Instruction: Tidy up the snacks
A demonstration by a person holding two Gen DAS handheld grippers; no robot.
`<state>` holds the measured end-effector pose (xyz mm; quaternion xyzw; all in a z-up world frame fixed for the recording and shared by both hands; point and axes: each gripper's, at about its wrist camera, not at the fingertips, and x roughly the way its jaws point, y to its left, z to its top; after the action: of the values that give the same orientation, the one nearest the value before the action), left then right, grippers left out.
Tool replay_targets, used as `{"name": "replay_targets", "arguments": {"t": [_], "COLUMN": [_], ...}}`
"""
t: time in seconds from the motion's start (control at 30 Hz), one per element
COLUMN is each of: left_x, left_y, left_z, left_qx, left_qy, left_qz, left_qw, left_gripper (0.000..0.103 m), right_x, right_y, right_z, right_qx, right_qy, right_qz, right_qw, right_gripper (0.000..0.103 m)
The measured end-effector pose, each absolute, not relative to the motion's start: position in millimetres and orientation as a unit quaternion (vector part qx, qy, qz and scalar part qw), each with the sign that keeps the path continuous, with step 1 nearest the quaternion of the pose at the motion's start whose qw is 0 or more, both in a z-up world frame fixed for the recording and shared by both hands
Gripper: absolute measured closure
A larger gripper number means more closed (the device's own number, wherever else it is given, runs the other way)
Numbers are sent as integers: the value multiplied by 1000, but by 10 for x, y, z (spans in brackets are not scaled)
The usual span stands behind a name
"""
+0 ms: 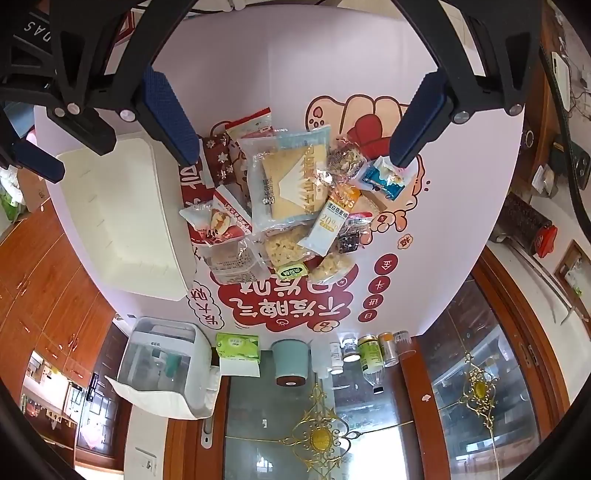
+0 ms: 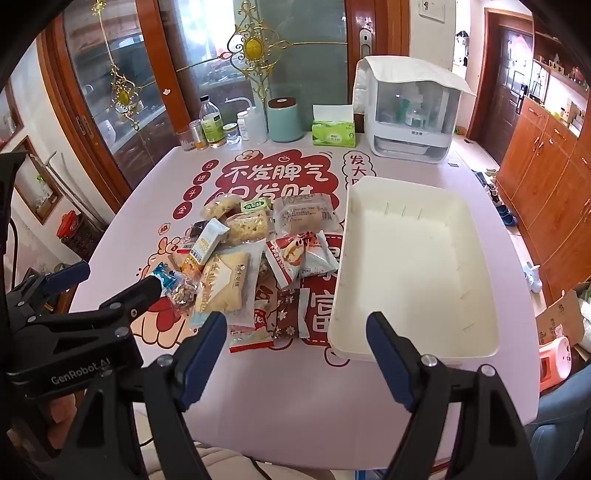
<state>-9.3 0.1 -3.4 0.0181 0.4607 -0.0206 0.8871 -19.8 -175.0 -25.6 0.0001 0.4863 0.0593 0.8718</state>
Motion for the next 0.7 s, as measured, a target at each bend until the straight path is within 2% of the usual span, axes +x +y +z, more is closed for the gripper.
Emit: {"name": "replay_targets", "arguments": {"t": [0.7], "left_x": [-125], "left_y": [-24], "left_z": [-60], "left_qx": [17], "left_qy": [461], "left_qz": [-15], "left_qw": [887], "left_gripper": [1], "right_x": [-117], "right_y": [-1847], "right_z": [-292], "right_qx": [-8], "right_qy": [480], "right_qz": [58], "right_qw": [875], "right_gripper": [24]}}
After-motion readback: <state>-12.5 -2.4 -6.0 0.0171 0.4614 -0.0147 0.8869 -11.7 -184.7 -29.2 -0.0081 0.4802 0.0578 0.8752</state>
